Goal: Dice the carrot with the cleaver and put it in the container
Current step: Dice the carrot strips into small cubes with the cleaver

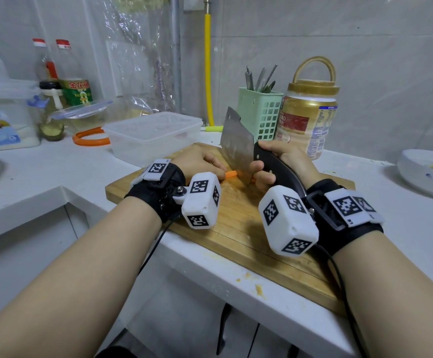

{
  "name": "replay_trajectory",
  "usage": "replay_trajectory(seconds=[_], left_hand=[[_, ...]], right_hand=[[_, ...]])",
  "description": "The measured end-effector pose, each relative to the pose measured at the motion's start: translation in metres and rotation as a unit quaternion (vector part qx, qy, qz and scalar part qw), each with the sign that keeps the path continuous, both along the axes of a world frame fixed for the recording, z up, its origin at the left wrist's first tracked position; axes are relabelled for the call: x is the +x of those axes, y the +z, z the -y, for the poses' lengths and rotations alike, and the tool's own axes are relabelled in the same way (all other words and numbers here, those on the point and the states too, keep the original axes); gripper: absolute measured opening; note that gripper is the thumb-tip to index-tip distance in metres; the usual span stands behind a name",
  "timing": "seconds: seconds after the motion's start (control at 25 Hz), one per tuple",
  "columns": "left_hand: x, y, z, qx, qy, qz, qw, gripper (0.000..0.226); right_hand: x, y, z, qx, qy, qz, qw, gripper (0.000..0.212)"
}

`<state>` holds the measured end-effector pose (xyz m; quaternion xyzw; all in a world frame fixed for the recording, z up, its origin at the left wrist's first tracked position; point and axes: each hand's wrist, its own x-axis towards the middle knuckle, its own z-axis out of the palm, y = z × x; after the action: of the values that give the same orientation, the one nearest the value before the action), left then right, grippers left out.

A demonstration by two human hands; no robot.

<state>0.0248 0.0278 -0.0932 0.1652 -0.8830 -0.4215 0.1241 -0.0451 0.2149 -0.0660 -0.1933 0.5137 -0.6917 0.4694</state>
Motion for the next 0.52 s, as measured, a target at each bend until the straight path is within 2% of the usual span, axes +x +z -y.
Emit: replay_trajectory(seconds=[0.52], left_hand=[[0.0017, 0.0026, -0.0017, 0.001, -0.011, -0.007, 1.000, 0.012]], right_hand=[[0.0032, 0.0034, 0.0032, 0.025, -0.007, -0.033, 0.999, 0.024]])
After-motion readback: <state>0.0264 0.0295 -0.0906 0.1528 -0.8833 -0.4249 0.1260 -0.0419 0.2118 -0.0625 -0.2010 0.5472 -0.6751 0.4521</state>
